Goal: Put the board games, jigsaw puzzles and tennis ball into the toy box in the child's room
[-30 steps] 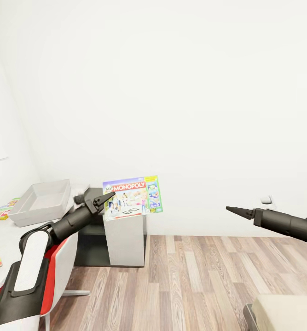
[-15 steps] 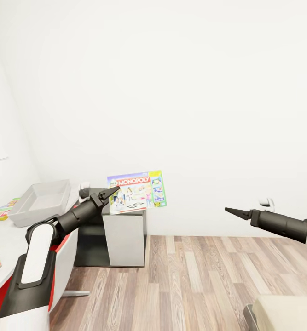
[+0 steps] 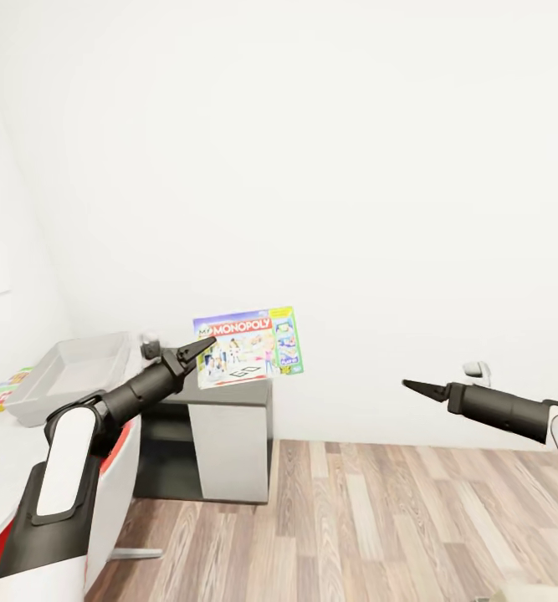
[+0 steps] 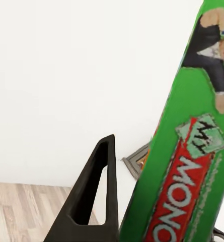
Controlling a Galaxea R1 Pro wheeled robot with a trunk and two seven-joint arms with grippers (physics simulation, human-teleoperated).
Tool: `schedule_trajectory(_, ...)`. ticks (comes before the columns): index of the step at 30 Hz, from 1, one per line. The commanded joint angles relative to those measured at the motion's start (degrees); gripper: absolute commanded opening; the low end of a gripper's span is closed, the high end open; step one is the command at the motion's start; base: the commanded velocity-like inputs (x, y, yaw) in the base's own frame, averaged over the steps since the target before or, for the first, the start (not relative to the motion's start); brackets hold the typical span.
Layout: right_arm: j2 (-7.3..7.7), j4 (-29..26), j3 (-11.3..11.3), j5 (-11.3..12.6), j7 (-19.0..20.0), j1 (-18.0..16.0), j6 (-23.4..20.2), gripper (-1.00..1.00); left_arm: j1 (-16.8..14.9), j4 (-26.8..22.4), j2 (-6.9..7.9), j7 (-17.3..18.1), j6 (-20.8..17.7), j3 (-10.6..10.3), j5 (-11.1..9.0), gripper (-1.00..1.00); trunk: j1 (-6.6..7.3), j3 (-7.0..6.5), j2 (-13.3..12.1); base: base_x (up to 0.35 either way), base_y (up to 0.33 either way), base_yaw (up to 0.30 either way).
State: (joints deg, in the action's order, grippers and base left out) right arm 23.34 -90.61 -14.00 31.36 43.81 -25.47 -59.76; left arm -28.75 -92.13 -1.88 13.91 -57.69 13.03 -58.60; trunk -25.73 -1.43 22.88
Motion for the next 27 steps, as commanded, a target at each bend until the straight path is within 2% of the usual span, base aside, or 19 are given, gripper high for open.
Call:
schedule_trajectory(1,-0.06,0.0,0.0,-0.3,0.4,0.0,-0.2,1.0,0.0,0.0,-0.07,0.6,-0.3,0.1,0.4,-1.0,-0.05,0.02,0.0,0.331,0.0,0.239)
schedule_trajectory(27,-0.31,0.0,1.4,-0.3,0.3,0.0,-0.2,1.0,0.0,0.0,-0.52,0.9,-0.3,-0.1,0.4,-1.0,-0.05,0.02,0.0,0.334,0.0,0.279)
